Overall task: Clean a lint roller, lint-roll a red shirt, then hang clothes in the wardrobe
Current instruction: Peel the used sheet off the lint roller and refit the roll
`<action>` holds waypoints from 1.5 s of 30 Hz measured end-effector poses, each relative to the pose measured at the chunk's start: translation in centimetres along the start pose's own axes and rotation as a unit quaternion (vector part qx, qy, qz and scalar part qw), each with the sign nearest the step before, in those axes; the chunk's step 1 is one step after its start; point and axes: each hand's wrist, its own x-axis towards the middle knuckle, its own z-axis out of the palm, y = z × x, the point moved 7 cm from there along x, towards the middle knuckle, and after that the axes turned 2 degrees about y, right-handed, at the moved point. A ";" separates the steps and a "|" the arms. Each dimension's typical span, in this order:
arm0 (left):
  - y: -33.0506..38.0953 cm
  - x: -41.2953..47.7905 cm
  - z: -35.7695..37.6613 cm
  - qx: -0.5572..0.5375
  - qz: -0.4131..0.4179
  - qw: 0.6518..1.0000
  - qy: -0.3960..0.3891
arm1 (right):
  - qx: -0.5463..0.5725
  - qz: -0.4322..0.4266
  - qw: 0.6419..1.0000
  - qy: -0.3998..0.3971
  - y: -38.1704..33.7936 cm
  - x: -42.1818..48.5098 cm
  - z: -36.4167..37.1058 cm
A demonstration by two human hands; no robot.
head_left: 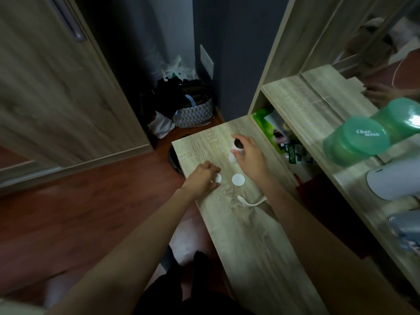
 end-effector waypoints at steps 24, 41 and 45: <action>-2.2 -0.5 -4.6 -0.516 -0.266 0.798 0.163 | 0.444 0.172 0.878 0.052 -0.6 -4.2 0.9; -0.3 -0.3 -7.2 -0.571 -0.157 0.786 0.177 | 0.569 0.209 0.795 0.034 -0.7 -5.0 1.9; 0.4 0.0 -7.2 -0.545 -0.129 0.812 0.165 | 0.583 0.209 0.784 0.036 -0.9 -4.9 1.8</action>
